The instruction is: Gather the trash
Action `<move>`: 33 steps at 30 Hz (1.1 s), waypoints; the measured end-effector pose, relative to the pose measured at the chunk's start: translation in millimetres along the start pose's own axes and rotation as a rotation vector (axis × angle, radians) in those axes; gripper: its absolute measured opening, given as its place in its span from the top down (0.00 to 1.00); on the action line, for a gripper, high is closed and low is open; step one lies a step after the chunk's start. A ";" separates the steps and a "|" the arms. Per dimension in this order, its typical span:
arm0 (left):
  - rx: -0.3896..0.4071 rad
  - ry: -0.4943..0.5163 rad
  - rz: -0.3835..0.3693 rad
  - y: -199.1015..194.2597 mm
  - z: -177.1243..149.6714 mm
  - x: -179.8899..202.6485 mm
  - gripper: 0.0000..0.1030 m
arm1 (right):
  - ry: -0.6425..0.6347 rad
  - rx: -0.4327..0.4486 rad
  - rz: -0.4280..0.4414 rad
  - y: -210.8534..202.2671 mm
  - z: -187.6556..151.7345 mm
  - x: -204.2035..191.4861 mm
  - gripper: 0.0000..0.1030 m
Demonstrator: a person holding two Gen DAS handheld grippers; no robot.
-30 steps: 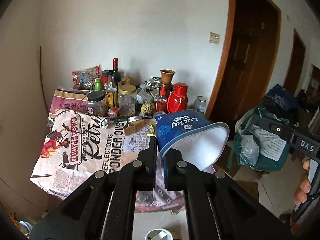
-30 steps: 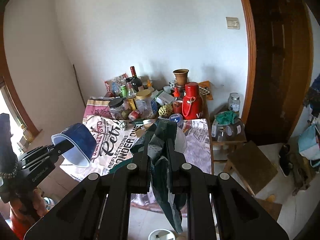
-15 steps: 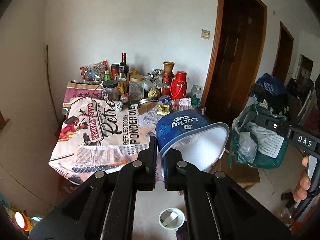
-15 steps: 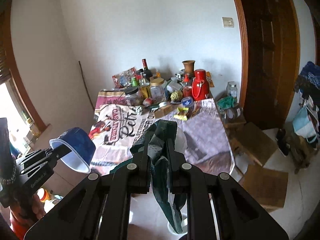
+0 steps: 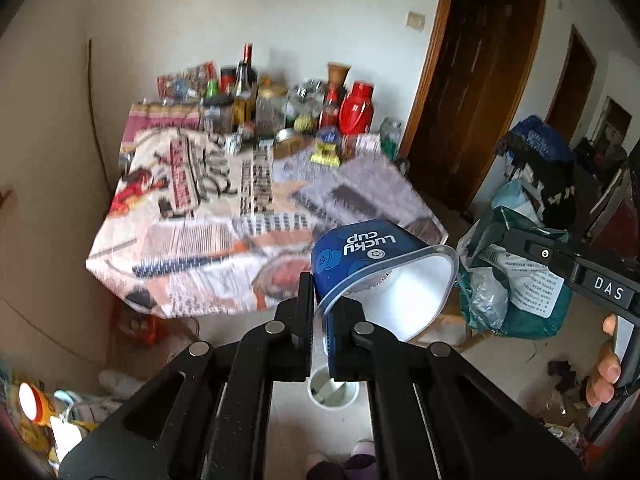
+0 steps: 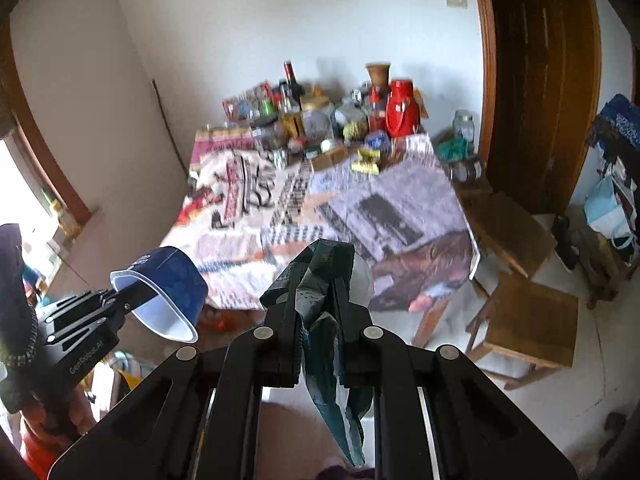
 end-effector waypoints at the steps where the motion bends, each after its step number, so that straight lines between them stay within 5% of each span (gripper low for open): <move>1: -0.014 -0.013 0.005 5.2 -5.2 -1.2 0.96 | -0.014 -0.019 -0.001 7.0 -4.4 1.3 0.89; 14: -0.252 -0.155 0.051 132.9 -99.7 -14.0 0.96 | -0.071 -0.243 0.014 119.3 -73.2 37.6 0.89; 33: -0.523 -0.310 0.082 343.6 -283.6 -93.7 0.96 | -0.118 -0.558 0.030 357.2 -243.5 57.4 0.88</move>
Point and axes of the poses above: each gripper's, at about its wrist camera, not at the fingertips, and y roughly the way its jaws point, x to its right, z to its top, the point moved 4 cm from there along y, roughly the way its jaws point, and after that the axes turned 12 degrees about -z, right-handed, at the moved point
